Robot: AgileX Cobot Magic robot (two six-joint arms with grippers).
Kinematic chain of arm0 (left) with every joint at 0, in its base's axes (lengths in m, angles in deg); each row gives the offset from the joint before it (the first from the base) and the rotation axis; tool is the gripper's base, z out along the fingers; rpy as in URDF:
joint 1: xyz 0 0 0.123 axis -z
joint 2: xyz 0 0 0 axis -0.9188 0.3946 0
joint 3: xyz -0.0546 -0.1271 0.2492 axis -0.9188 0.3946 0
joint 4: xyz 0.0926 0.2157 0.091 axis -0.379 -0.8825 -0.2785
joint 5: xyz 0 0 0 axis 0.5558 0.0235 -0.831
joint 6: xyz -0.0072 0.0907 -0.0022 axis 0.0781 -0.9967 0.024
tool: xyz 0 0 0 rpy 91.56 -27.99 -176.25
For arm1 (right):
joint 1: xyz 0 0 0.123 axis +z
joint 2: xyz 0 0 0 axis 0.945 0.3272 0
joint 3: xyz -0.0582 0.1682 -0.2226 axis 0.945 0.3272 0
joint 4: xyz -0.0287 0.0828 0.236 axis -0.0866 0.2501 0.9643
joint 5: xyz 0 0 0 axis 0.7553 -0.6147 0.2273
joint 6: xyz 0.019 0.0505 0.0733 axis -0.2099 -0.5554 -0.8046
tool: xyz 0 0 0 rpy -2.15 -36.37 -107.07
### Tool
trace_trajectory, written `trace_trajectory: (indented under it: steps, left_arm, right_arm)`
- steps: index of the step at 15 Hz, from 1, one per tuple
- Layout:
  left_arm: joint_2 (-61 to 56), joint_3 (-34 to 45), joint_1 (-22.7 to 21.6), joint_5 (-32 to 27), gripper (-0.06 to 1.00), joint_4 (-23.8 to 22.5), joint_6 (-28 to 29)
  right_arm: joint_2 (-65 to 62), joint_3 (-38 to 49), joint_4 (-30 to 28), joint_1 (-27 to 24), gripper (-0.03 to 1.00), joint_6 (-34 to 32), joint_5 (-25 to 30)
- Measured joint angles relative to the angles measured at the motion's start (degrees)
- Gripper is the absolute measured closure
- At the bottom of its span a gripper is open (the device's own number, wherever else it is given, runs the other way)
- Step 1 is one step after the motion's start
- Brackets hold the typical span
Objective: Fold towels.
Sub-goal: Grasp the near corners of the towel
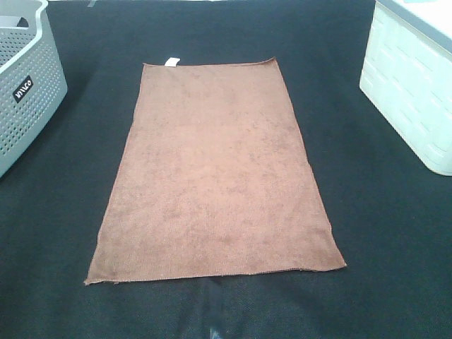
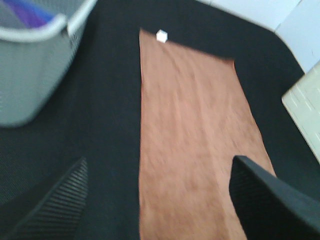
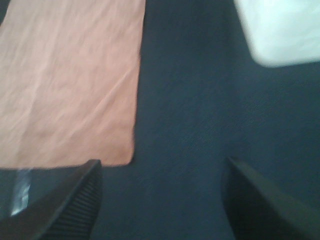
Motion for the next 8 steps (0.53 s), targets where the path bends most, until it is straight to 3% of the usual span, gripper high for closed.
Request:
trace_trajectory:
  steps: [2, 8]
  left_arm:
    - [11.12, 0.00, 0.00, 0.17, 0.20, 7.05, -5.79]
    - [42.91, 0.11, 0.00, 0.52, 0.20, 34.72, -39.59]
  right_arm:
    - [13.01, 0.00, 5.39, 0.00, 0.32, 3.61, -0.17]
    - [37.24, 0.00, 15.13, 0.00, 0.32, 13.29, -8.08]
